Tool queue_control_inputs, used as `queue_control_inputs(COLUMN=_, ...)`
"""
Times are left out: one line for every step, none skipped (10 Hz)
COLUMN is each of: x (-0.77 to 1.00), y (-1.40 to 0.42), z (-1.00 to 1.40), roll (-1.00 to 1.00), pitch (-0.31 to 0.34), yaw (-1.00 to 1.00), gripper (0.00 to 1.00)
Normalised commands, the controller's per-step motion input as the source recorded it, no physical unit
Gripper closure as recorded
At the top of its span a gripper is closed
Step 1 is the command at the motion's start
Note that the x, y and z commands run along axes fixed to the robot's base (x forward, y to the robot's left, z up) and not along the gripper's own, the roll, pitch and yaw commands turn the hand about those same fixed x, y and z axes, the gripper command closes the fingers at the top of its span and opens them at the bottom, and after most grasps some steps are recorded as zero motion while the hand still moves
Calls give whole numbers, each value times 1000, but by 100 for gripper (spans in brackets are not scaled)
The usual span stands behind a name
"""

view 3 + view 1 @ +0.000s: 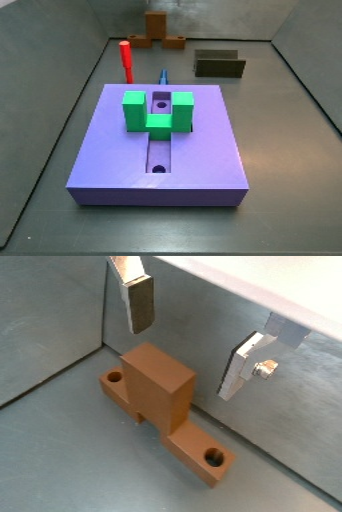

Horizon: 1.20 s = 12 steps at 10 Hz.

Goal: Pick up the brown object. Move up. Move to above the board. Insert the brown object.
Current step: Pick up the brown object.

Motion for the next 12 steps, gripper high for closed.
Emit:
queue_control_inputs(x=-294, y=-34, z=-134, roll=-14, pitch=-63, yaw=14, gripper=0)
queue_control_inputs(x=-294, y=0, z=-149, roll=-4, pitch=-61, yaw=0, gripper=0)
queue_control_inputs(x=-203, y=0, z=-180, roll=0, pitch=-64, yaw=0, gripper=0)
queue_control_inputs(x=-217, y=0, z=-254, roll=0, pitch=-64, yaw=0, gripper=0)
queue_control_inputs(x=-211, y=0, z=-237, roll=0, pitch=-67, yaw=0, gripper=0)
queue_control_inputs(x=-126, y=0, z=-214, roll=0, pitch=-63, yaw=0, gripper=0)
queue_control_inputs(x=0, y=0, z=-249, roll=0, pitch=-51, yaw=0, gripper=0)
queue_control_inputs(x=0, y=77, z=-306, roll=0, pitch=-40, yaw=0, gripper=0)
queue_control_inputs(x=-20, y=177, z=-360, roll=4, pitch=-31, yaw=0, gripper=0)
queue_control_inputs(x=0, y=106, z=-326, roll=0, pitch=-29, yaw=0, gripper=0)
queue_control_inputs(x=0, y=111, z=-340, roll=14, pitch=-6, yaw=0, gripper=0)
queue_control_inputs(x=0, y=106, z=-283, roll=0, pitch=-3, yaw=0, gripper=0)
